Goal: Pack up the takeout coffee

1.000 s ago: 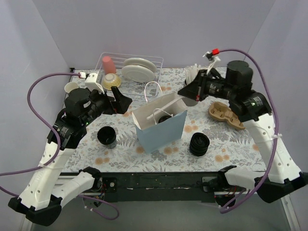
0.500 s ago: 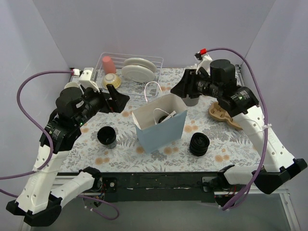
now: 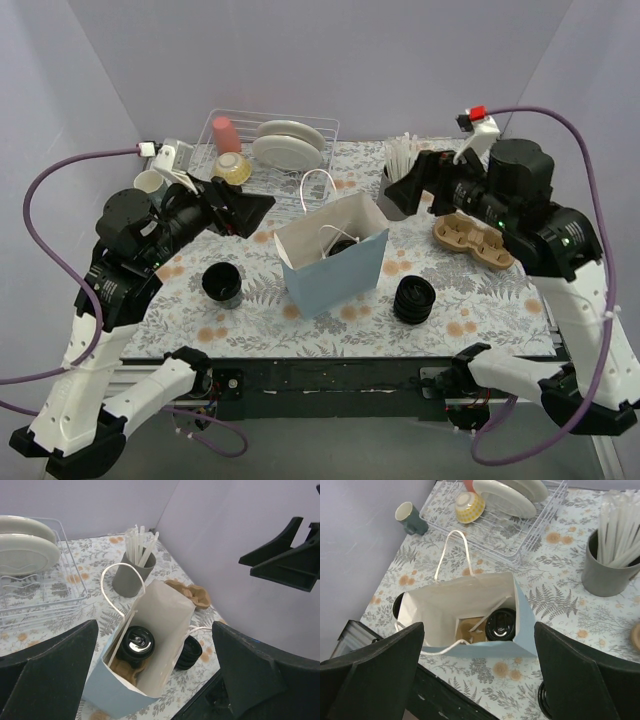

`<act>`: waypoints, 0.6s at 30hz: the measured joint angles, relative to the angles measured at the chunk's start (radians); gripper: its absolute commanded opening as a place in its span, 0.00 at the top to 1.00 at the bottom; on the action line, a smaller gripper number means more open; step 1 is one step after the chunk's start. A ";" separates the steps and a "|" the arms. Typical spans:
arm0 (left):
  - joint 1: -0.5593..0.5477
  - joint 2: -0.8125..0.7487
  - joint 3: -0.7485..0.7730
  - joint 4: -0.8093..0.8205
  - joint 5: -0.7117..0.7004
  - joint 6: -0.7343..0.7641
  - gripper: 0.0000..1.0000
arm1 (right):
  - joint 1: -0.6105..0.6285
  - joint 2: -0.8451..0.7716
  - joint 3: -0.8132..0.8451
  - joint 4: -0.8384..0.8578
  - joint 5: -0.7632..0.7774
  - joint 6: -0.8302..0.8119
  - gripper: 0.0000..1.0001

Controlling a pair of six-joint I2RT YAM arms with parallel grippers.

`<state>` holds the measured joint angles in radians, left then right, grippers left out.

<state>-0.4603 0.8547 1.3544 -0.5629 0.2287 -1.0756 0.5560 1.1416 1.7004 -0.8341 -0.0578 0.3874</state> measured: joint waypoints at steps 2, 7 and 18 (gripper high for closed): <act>0.000 -0.012 -0.005 0.019 0.004 -0.012 0.02 | 0.000 -0.063 -0.034 0.002 0.024 -0.006 0.01; 0.000 -0.047 -0.032 0.052 0.012 -0.032 0.02 | 0.000 -0.209 -0.145 0.039 0.058 0.009 0.01; 0.000 -0.091 -0.105 0.071 0.019 -0.079 0.02 | 0.000 -0.223 -0.193 0.084 0.081 0.054 0.01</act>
<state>-0.4603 0.7639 1.2495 -0.4923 0.2474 -1.1545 0.5560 0.9188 1.5074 -0.7502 0.0235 0.4412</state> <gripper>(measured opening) 0.982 0.985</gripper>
